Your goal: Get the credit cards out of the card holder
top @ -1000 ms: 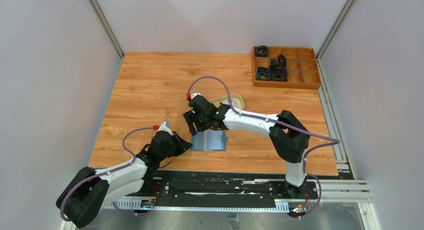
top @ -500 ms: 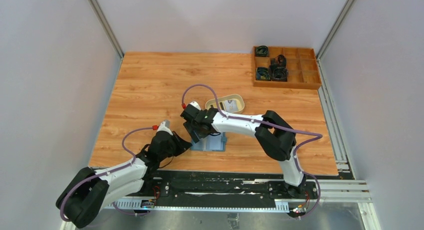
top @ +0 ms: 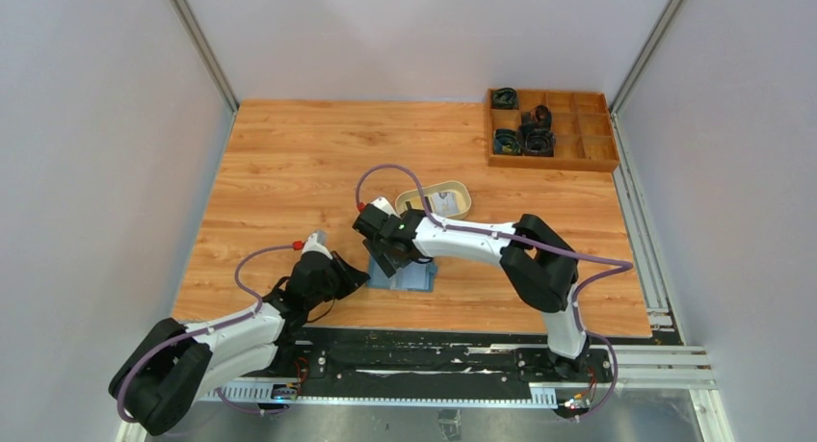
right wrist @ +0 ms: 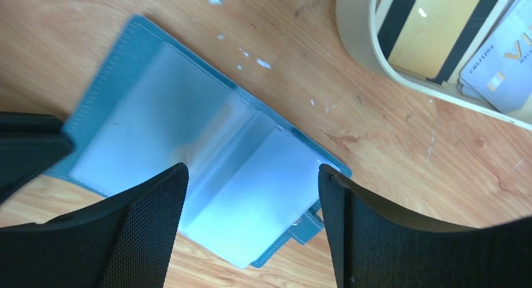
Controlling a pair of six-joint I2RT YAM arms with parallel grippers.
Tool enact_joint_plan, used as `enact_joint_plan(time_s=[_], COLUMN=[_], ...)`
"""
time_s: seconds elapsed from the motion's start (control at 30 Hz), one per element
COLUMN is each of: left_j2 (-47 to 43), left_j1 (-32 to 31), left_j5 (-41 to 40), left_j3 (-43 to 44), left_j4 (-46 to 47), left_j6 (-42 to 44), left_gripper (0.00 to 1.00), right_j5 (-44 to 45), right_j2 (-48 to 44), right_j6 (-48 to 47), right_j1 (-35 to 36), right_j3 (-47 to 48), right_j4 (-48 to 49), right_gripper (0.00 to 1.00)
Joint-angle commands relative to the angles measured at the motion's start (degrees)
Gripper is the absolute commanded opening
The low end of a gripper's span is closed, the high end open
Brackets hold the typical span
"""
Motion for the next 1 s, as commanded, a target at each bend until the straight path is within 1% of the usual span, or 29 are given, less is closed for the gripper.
enact_joint_plan(time_s=[0.0, 0.07, 0.2, 0.4, 0.57, 0.97], left_j2=[1.9, 2.0, 1.9, 1.9, 2.2, 3.7], left_j1=[-0.1, -0.1, -0.1, -0.1, -0.1, -0.1], left_j5=[-4.0, -4.0, -4.2, -4.6, -5.0, -6.5], left_j3=[-2.8, -2.9, -3.1, -3.1, -3.3, -3.0], left_j4=[-7.8, -7.8, -7.9, -7.8, -7.8, -7.7], left_j6=[1.6, 1.5, 1.2, 1.0, 0.8, 0.3], left_gripper=[0.00, 0.00, 0.00, 0.00, 0.00, 0.00], right_j5=[-3.0, -4.1, -4.9, -5.5, -4.9, -0.9], right_j2=[1.9, 3.7, 7.1, 11.0, 11.8, 5.0], right_j6=[2.7, 3.6, 4.2, 4.3, 4.4, 3.2], right_j1=[0.6, 0.6, 0.6, 0.6, 0.6, 0.5], right_j3=[5.7, 9.1, 12.9, 15.3, 14.1, 6.6], right_j4=[-1.5, -1.5, -1.6, -2.1, -2.1, -2.3], right_gripper=[0.79, 0.79, 0.79, 0.79, 0.79, 0.79])
